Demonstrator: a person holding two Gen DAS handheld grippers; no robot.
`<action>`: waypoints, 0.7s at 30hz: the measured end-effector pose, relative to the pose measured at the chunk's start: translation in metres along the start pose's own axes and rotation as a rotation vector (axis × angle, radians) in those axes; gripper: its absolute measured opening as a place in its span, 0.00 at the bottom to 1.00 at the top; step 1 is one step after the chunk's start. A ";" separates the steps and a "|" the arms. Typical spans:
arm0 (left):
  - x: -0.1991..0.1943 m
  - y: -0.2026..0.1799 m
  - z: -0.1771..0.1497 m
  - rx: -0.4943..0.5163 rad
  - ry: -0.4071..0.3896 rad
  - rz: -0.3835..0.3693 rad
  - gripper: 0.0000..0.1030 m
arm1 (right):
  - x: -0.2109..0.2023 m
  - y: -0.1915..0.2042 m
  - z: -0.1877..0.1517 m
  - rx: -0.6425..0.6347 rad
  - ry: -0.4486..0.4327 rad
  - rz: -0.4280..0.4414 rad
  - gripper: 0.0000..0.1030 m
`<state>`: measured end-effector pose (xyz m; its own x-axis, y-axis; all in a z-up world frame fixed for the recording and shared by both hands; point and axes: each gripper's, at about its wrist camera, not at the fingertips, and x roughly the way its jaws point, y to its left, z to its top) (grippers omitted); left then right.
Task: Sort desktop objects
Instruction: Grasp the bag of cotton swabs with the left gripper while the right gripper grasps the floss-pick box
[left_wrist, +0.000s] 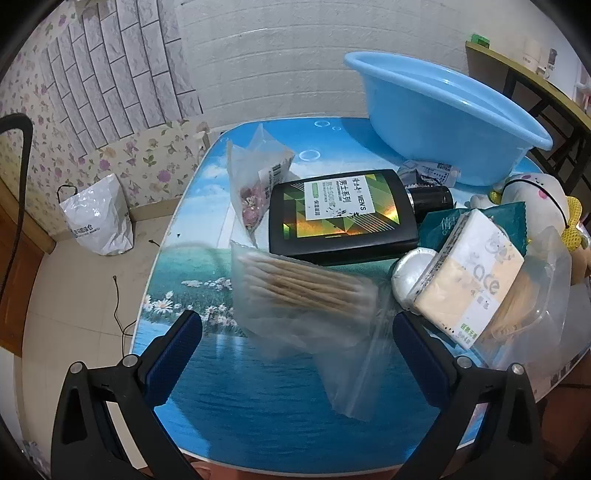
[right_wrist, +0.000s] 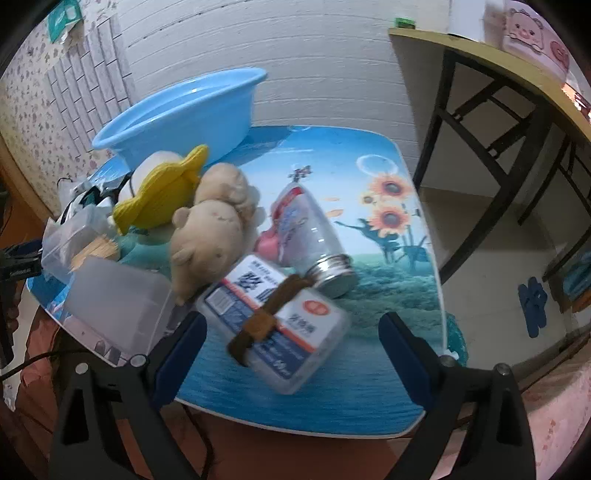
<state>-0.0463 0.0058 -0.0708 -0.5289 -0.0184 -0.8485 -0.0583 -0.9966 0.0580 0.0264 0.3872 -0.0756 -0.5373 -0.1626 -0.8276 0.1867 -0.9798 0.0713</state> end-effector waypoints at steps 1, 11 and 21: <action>0.002 0.000 0.000 0.005 0.003 -0.002 1.00 | 0.001 0.002 -0.001 -0.007 0.001 -0.001 0.93; 0.008 0.006 -0.005 -0.029 -0.059 -0.070 1.00 | 0.014 0.021 0.000 -0.077 -0.002 -0.062 0.93; 0.010 0.006 -0.011 -0.020 -0.107 -0.077 1.00 | 0.023 0.021 0.000 0.004 0.008 -0.129 0.93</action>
<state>-0.0422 -0.0012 -0.0848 -0.6108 0.0660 -0.7890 -0.0861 -0.9961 -0.0166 0.0180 0.3630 -0.0928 -0.5502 -0.0338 -0.8343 0.1127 -0.9930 -0.0341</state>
